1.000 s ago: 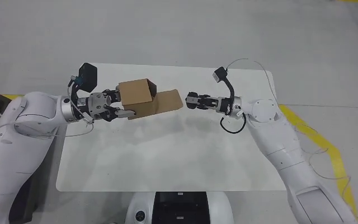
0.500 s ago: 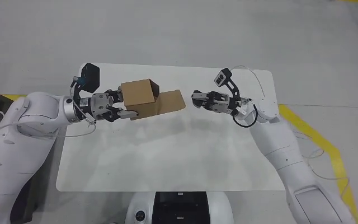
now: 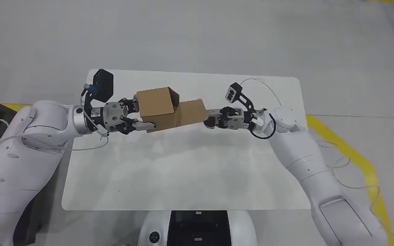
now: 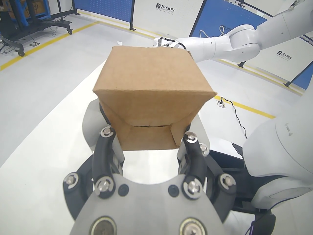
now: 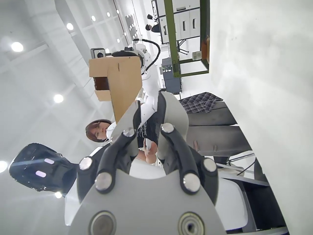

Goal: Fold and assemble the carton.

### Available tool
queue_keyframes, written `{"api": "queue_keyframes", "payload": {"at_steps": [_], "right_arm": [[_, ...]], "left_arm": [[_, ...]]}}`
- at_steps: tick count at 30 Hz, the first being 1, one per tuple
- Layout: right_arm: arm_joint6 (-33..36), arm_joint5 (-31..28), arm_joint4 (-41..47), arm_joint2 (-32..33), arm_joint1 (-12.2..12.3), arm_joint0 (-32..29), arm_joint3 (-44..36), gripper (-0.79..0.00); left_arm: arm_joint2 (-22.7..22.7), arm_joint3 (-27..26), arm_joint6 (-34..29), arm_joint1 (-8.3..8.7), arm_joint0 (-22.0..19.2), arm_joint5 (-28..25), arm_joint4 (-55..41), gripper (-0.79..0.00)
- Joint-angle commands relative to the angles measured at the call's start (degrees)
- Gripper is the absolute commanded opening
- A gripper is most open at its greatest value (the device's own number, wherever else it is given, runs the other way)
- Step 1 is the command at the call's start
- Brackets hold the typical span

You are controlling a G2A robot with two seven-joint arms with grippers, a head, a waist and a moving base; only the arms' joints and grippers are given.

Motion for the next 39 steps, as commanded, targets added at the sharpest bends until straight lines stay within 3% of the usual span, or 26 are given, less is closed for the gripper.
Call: {"api": "queue_keyframes", "payload": {"at_steps": [1, 6, 9, 25, 34, 39], "right_arm": [[-0.10, 0.01, 0.44, -0.13, -0.20, 0.37, 0.74, -0.520], [1.18, 0.07, 2.81, -0.18, -0.70, 0.61, 1.32, -0.610], [2.01, 0.32, 4.07, -0.54, -1.08, 0.73, 0.99, -0.708], [3.15, 0.19, 3.57, -1.77, -2.28, 2.70, -1.55, -0.613], [-1.70, 0.05, -6.37, -2.41, -1.82, 3.89, -4.12, -0.606], [-3.17, 0.26, -7.18, -1.56, -1.54, 3.19, -4.42, -0.582]], "left_arm": [[0.23, 0.04, -0.30, -0.02, -0.19, 0.04, 0.04, -0.465], [0.65, 0.48, -0.52, -0.10, -0.67, 0.18, -0.33, -0.465], [1.24, 0.65, -0.77, -0.20, -1.12, 0.32, -0.59, -0.465], [5.08, 1.82, -4.49, -0.70, -4.89, 1.18, 0.99, -0.462], [6.80, 2.15, -5.41, -0.97, -6.42, 1.11, 2.02, -0.462], [6.98, 2.62, -5.13, -1.01, -6.70, 0.58, 1.74, -0.465]]}}
